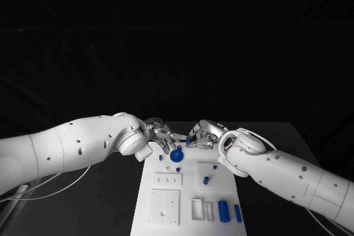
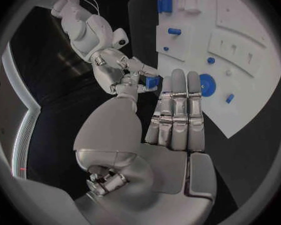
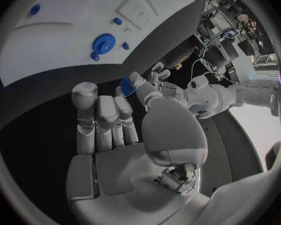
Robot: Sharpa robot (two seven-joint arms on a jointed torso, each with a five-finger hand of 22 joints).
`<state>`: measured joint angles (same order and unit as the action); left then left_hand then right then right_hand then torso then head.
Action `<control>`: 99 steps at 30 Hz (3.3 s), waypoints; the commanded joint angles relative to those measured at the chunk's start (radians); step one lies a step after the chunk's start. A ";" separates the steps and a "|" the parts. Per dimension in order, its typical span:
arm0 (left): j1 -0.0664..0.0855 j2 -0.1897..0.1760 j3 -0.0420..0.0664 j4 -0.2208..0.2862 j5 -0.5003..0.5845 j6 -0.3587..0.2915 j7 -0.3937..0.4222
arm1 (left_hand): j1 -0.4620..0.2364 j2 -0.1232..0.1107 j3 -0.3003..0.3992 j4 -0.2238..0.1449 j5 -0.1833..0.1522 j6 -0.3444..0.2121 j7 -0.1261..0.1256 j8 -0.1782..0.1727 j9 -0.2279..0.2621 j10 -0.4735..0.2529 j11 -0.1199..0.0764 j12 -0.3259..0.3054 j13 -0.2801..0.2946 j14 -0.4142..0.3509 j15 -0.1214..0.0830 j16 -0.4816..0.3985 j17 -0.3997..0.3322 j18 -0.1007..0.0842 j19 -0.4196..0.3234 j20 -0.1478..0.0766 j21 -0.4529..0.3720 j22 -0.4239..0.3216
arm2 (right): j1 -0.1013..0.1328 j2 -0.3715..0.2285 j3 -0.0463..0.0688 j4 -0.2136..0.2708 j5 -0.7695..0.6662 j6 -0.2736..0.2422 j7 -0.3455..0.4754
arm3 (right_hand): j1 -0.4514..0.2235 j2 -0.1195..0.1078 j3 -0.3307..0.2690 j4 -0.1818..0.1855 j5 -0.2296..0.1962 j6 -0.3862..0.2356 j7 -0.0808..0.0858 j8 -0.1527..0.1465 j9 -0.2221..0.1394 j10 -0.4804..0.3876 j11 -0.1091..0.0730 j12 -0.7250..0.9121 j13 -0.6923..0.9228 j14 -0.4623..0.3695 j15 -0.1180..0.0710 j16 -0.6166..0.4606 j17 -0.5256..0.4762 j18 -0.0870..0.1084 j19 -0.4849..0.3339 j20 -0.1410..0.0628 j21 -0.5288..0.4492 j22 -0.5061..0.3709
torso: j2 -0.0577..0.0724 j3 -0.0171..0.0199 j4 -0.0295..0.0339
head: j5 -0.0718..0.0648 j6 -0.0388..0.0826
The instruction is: Assemble the parts on the task board
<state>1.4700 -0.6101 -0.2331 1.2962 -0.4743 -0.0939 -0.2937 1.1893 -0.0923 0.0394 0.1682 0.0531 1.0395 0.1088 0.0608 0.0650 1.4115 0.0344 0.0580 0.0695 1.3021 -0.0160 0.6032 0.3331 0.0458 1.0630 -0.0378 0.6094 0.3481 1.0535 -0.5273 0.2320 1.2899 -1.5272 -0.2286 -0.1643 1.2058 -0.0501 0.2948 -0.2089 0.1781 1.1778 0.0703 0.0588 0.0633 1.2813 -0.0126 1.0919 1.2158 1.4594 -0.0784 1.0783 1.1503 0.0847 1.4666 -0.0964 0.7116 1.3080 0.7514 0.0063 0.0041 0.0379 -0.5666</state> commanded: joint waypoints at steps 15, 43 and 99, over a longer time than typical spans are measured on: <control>0.001 0.033 -0.002 -0.017 -0.056 0.025 -0.067 | -0.028 0.039 -0.021 -0.042 0.115 0.101 -0.028 0.009 0.114 0.010 -0.009 0.009 0.003 -0.008 -0.008 0.026 0.004 -0.020 -0.010 -0.007 0.011 0.019 | 0.004 0.021 -0.007 0.024 -0.031 0.031 -0.008 | -0.004 -0.001 -0.003 0.012 0.002 -0.004 0.001 0.003 0.002 0.003 -0.006 -0.004 0.002 0.001 -0.005 -0.007 -0.001 0.006 0.036 -0.006 -0.007 0.080 | 0.003 -0.0008 0.0002 | 0.004 0.000; -0.002 0.040 -0.002 -0.021 -0.082 0.057 -0.070 | -0.030 0.082 -0.032 -0.116 0.241 0.091 -0.059 0.005 0.566 0.018 -0.022 0.018 0.007 -0.036 -0.014 0.096 0.009 -0.026 -0.034 -0.013 0.031 0.073 | 0.004 0.025 -0.010 0.027 -0.031 0.043 0.003 | -0.004 0.000 -0.005 0.016 0.007 -0.005 0.001 0.003 0.002 0.003 -0.006 -0.004 0.002 0.001 -0.005 -0.007 -0.001 0.006 0.037 -0.006 -0.009 0.080 | 0.004 0.0003 0.0017 | -0.004 -0.001; -0.020 0.036 -0.004 -0.023 -0.068 0.064 -0.054 | -0.082 0.104 0.371 -0.313 0.310 0.182 -0.101 0.008 0.835 0.100 -0.066 0.103 0.045 -0.039 -0.057 0.275 0.125 -0.022 -0.076 -0.053 0.186 0.237 | 0.004 0.029 -0.019 -0.019 -0.024 0.042 0.019 | -0.007 -0.011 -0.024 0.027 0.006 -0.032 0.008 0.003 0.001 -0.007 -0.002 -0.016 -0.005 -0.001 -0.002 -0.018 -0.007 0.009 0.036 -0.003 -0.024 0.077 | 0.005 0.0018 0.0017 | -0.013 -0.021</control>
<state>1.4525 -0.5739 -0.2357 1.2693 -0.5470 -0.0508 -0.3546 1.1094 0.0083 0.3670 -0.0963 0.3610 1.1592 0.0641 0.0685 0.6955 1.4672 -0.0261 0.1562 0.1121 1.2615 -0.0677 0.8750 0.4557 0.0305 0.9864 -0.0829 0.7921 0.5824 1.0563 -0.4953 0.2116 1.2742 -1.5486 -0.1807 -0.1511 1.2005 -0.0558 0.2743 -0.1818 0.1818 1.1519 0.0779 0.0580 0.0655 1.2812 -0.0124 1.0813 1.2112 1.4591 -0.0780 1.0658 1.1447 0.0847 1.4666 -0.0963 0.6912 1.3073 0.7565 0.0076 0.0057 0.0260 -0.5858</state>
